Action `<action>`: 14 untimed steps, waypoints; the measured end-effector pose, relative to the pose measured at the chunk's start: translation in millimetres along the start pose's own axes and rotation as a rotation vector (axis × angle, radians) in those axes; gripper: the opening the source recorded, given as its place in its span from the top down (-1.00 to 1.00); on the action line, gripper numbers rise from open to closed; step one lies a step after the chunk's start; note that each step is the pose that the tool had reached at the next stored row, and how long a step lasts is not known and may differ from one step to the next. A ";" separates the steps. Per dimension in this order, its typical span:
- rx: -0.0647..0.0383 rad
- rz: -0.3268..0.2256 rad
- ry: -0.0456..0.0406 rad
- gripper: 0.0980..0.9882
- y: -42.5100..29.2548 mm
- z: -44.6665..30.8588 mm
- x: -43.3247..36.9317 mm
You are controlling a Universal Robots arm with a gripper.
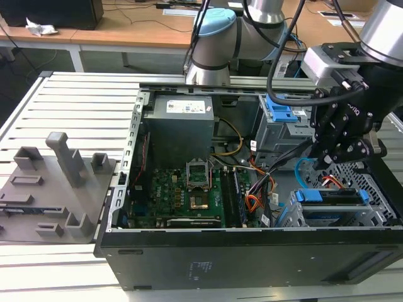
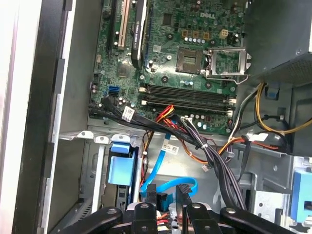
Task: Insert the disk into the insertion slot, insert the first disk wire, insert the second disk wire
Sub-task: 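Insert the second disk wire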
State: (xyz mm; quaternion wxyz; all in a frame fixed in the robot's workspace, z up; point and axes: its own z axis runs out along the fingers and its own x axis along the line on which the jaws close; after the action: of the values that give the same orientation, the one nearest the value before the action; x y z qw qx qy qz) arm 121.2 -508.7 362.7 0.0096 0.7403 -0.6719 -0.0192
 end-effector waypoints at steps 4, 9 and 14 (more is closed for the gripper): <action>0.000 -0.001 0.0002 0.57 0.1 0.1 0.0; 0.000 -0.002 0.0006 0.85 0.1 0.0 0.0; -0.002 -0.003 0.0004 0.85 -12.4 0.2 3.2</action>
State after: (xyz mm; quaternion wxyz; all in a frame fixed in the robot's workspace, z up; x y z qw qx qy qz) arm 133.8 -510.7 361.9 0.0105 0.7413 -0.6708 -0.0198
